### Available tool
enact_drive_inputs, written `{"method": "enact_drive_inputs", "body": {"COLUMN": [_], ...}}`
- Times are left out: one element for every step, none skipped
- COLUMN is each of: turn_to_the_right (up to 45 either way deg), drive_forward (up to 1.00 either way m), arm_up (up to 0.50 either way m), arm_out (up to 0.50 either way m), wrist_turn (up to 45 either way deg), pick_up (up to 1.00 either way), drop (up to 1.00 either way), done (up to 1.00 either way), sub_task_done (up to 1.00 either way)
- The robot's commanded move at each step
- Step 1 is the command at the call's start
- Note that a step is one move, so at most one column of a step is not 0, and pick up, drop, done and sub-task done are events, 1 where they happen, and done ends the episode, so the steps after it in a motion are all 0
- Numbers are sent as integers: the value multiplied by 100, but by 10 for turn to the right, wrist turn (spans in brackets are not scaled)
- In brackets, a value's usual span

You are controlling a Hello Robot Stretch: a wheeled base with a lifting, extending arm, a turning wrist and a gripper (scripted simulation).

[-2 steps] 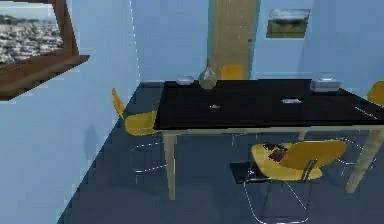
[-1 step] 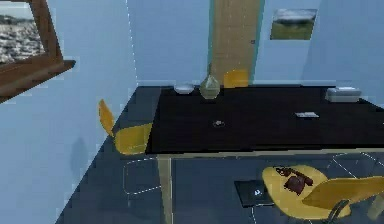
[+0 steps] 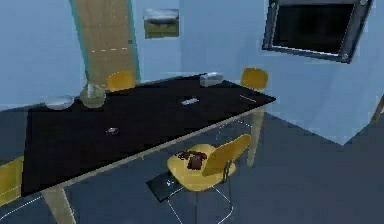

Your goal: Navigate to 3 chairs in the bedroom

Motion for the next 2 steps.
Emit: {"method": "enact_drive_inputs", "body": {"turn_to_the_right": [0, -330], "drive_forward": [0, 0], "arm_up": [0, 0], "arm_out": [0, 0], "wrist_turn": [0, 0], "pick_up": [0, 0], "drop": [0, 0], "done": [0, 0], "sub_task_done": [100, 0]}}
